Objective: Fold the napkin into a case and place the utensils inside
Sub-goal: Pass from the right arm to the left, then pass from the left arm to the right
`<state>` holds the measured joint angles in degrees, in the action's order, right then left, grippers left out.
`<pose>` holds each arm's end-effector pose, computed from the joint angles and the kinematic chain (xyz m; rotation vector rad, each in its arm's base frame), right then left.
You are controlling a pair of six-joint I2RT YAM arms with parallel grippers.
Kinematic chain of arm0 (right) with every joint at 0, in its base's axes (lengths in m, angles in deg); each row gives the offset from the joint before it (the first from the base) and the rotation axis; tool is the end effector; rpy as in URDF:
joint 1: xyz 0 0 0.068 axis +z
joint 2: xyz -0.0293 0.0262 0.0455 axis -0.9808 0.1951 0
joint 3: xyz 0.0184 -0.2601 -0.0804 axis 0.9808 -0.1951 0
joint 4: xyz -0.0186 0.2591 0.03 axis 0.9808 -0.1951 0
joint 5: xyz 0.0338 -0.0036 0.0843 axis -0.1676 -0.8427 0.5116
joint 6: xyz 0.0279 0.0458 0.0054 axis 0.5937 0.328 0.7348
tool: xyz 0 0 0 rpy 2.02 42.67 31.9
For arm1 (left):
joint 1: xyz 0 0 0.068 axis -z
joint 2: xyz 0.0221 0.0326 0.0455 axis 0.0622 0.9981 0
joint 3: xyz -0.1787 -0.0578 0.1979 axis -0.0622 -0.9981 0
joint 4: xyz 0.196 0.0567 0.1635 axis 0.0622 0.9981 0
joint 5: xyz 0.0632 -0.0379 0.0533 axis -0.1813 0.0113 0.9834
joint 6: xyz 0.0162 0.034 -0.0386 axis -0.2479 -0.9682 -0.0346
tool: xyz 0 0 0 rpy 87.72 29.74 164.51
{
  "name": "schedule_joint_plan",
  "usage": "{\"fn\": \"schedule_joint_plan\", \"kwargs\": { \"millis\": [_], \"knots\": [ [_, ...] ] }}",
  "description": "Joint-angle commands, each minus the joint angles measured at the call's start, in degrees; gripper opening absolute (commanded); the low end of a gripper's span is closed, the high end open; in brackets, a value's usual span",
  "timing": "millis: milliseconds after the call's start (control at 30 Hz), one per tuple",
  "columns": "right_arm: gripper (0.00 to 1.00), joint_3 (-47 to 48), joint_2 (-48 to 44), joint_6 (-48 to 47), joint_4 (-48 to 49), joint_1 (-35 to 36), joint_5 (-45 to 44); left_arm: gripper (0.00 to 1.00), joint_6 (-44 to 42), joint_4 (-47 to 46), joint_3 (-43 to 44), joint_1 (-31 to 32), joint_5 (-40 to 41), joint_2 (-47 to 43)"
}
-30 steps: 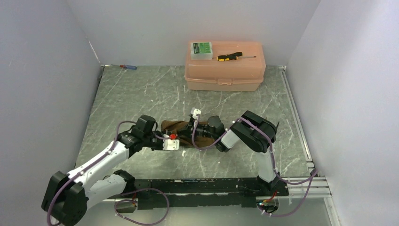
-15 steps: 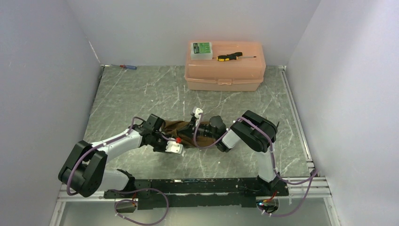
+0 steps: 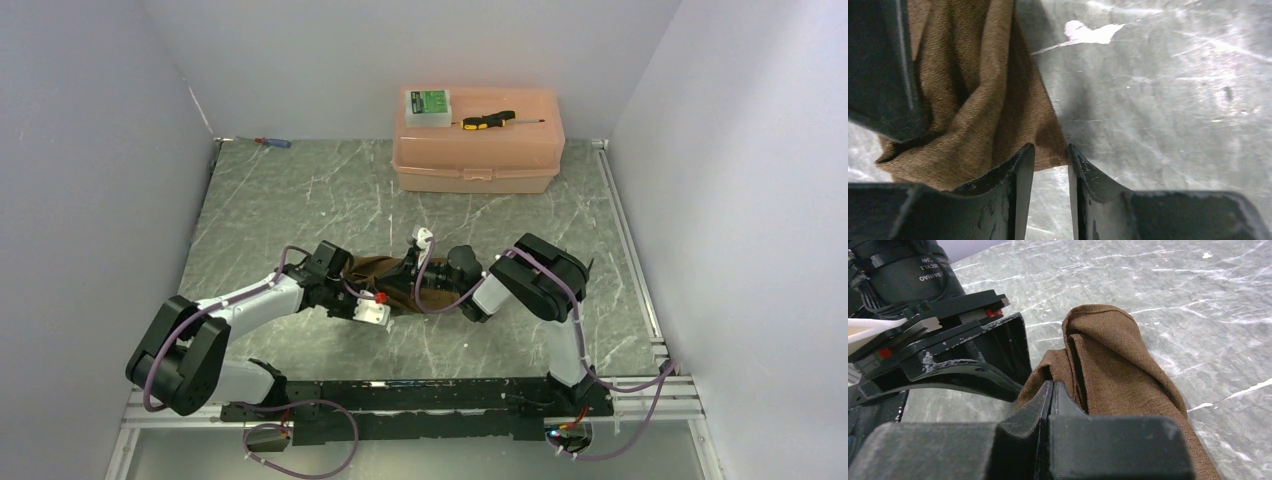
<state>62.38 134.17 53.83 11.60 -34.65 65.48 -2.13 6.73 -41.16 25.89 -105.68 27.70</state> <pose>0.2358 0.2563 0.1196 -0.9058 1.4827 1.2522 0.1868 -0.1239 0.1538 2.0676 1.4998 -0.3547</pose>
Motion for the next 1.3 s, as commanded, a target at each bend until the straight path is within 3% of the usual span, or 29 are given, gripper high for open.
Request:
{"fn": "schedule_joint_plan", "kwargs": {
  "millis": [0,100,233,300,433,667,767,1033,1267],
  "knots": [
    [0.00,-0.1,1.2,1.9,4.9,-0.3,2.6,0.35,-1.6,-3.1,-2.0,0.1,3.8,2.1],
    [0.00,-0.1,1.7,2.6,5.5,-0.2,3.7,0.26,-1.7,-3.8,-2.5,0.0,4.3,2.8],
    [0.00,0.0,2.1,3.1,5.6,-0.3,5.1,0.03,0.0,-3.1,-1.8,0.1,4.3,2.2],
    [0.01,-0.2,2.3,3.1,5.6,-0.3,5.3,0.03,1.4,-2.1,-0.8,0.1,4.0,1.8],
    [0.23,0.1,2.1,2.9,5.9,-0.3,5.4,0.03,4.7,-1.2,1.2,0.1,3.9,0.8],
    [0.46,-0.8,-0.8,-0.5,4.6,-0.8,5.3,0.03,8.0,-1.3,1.8,0.0,3.9,-1.8],
    [0.62,-1.8,-2.6,-2.1,3.3,-1.2,6.3,0.03,8.4,-2.2,1.4,0.1,4.3,-2.0],
    [0.61,-2.6,-6.5,-6.4,-2.5,-1.4,6.6,0.03,3.7,-2.9,0.6,0.0,4.7,-1.3],
    [0.62,-2.4,-6.8,-8.1,-2.8,-1.4,8.0,0.03,7.9,-8.0,1.2,0.0,5.2,-2.8]
  ]
}}
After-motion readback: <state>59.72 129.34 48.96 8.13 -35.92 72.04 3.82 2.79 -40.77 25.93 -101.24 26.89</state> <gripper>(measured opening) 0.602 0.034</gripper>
